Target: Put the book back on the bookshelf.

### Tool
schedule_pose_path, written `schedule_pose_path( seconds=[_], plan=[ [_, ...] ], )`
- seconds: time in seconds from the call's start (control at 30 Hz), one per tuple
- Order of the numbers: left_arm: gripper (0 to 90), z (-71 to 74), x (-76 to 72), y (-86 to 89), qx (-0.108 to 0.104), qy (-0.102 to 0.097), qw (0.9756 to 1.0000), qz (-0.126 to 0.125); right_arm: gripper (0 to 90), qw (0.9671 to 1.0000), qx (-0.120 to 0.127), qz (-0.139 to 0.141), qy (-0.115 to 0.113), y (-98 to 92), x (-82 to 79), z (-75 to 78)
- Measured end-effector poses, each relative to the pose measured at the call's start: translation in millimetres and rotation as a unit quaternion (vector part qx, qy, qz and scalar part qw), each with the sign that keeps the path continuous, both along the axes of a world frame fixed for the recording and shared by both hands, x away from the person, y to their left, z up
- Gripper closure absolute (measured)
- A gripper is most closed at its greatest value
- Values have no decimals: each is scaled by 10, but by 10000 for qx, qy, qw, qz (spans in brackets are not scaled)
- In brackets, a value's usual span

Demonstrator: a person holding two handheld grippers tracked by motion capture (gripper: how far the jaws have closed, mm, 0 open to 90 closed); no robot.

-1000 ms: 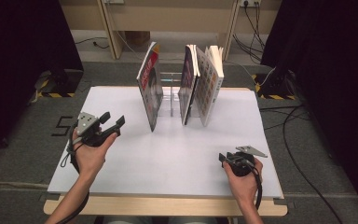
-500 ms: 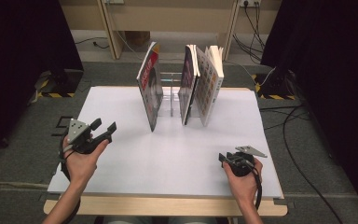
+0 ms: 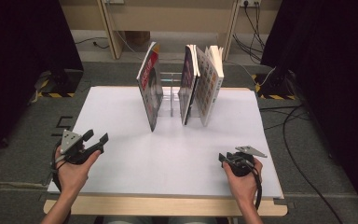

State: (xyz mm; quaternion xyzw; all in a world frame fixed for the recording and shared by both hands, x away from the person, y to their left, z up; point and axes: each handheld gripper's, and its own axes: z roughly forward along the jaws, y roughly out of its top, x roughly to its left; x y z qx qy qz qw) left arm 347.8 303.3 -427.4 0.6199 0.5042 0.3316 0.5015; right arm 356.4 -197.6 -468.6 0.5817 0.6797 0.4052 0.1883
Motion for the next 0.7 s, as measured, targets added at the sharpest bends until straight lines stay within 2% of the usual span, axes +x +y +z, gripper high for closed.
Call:
schedule_pose_path(
  seconds=[0.2, 0.7],
  plan=[
    [367, -93, -38, 71, 61, 99, 9999, 29, 623, 10000, -29, 7, -15, 9, 1, -3],
    [368, -439, -115, 252, 201, 373, 9990, 154, 623, 10000, -38, 15, 1, 14, 6, -14]
  ],
)
